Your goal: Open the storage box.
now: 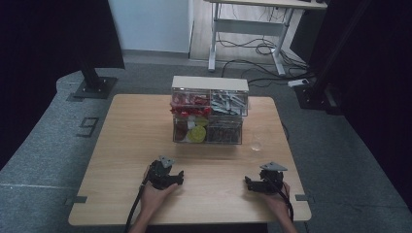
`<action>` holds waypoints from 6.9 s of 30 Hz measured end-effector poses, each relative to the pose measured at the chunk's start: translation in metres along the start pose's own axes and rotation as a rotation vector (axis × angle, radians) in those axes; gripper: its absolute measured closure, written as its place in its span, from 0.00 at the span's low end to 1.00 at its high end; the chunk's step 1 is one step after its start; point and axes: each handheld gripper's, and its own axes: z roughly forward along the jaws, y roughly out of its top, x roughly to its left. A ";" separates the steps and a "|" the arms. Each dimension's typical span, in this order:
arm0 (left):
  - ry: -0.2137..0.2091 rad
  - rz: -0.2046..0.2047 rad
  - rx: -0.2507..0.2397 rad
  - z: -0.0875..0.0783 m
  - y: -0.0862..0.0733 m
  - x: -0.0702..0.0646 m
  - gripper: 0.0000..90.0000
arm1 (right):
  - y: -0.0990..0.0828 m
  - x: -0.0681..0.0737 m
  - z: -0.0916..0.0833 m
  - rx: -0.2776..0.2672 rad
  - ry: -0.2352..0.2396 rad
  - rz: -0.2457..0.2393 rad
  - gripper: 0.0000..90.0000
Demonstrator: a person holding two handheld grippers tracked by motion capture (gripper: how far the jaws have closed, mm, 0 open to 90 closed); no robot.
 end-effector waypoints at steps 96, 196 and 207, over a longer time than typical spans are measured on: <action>-0.218 -0.100 -0.178 -0.030 0.054 0.005 1.00 | -0.005 0.001 -0.006 -0.024 -0.022 0.024 0.16; -0.178 -0.047 -0.177 -0.013 0.106 -0.005 1.00 | -0.004 0.001 -0.006 -0.027 -0.019 0.021 0.17; -0.169 -0.041 -0.197 -0.021 0.120 -0.004 1.00 | -0.004 0.001 -0.006 -0.031 -0.016 0.017 0.20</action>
